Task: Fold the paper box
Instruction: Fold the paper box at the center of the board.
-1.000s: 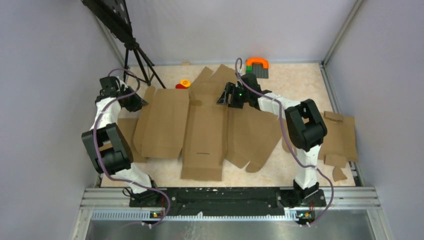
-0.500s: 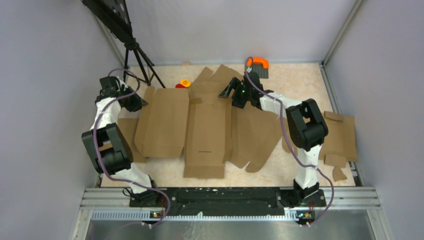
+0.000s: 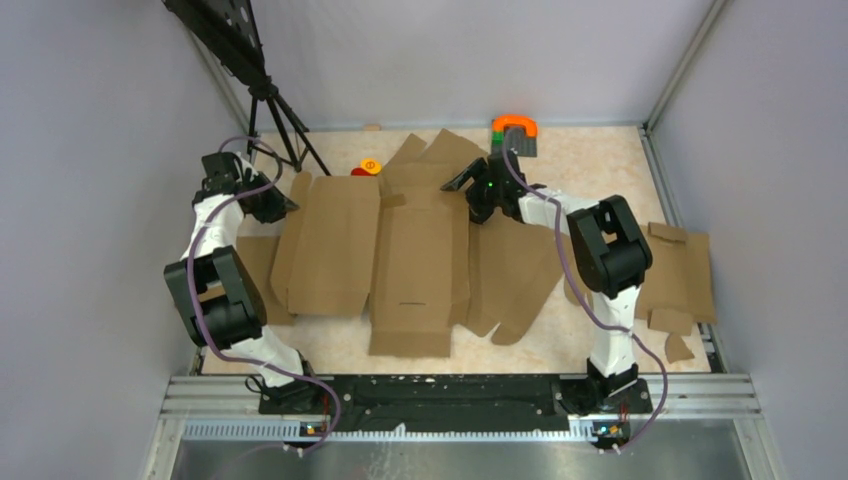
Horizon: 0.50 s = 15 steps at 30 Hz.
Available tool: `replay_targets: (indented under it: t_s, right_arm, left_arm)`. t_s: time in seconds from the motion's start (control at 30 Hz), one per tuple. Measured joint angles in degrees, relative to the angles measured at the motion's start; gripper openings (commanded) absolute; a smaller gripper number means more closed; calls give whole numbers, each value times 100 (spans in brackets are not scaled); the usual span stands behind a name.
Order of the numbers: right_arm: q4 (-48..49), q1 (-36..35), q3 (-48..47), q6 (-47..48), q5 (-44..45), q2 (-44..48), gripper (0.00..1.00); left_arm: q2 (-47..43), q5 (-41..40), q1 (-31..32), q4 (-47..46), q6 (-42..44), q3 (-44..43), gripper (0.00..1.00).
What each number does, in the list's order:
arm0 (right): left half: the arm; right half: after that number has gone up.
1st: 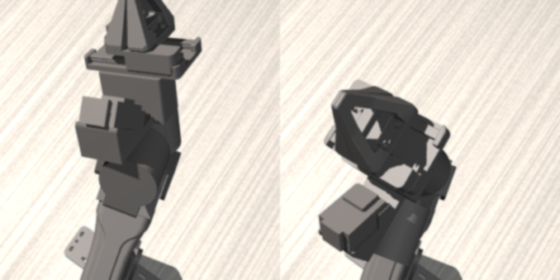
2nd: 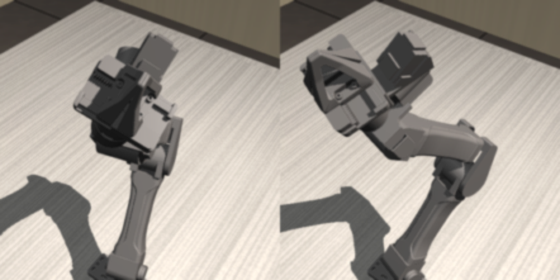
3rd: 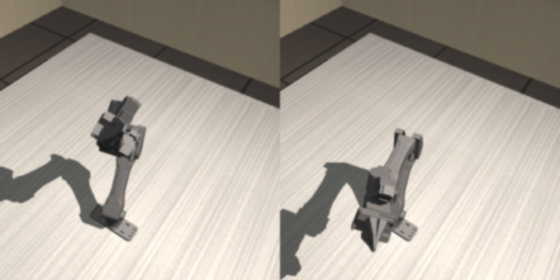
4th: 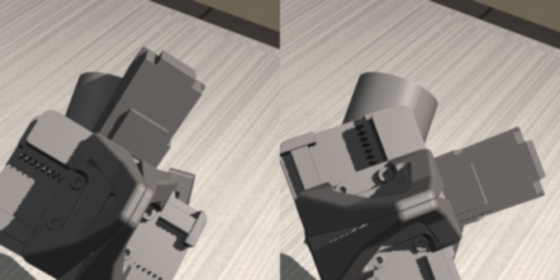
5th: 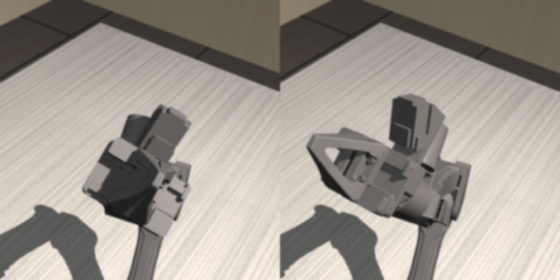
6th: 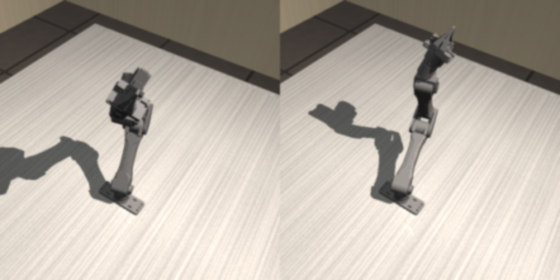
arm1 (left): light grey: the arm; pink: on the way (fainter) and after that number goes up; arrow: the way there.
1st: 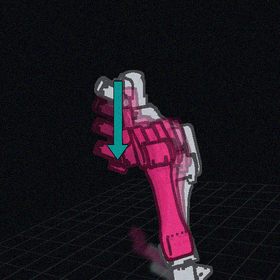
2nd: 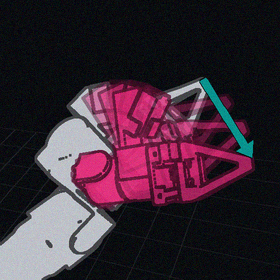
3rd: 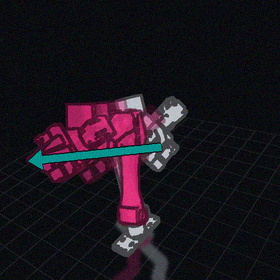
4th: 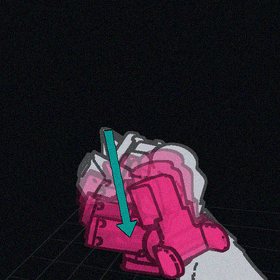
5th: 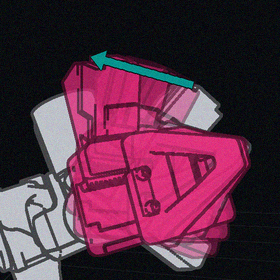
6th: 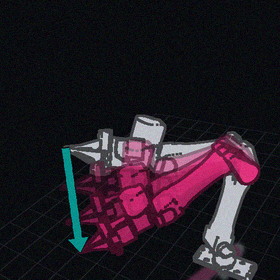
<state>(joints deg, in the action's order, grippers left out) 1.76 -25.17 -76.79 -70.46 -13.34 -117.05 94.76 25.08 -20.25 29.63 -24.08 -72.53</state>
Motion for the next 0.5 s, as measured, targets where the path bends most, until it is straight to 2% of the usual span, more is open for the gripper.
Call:
replay_targets:
  t_s: [0.3,0.5]
  right_arm:
    - [509,2,448,-780,229,46,81]
    - [612,24,448,-973,463,63,81]
  left_arm:
    - [0,0,48,15,24,0,21]
    - [0,-2,63,42,26,0,21]
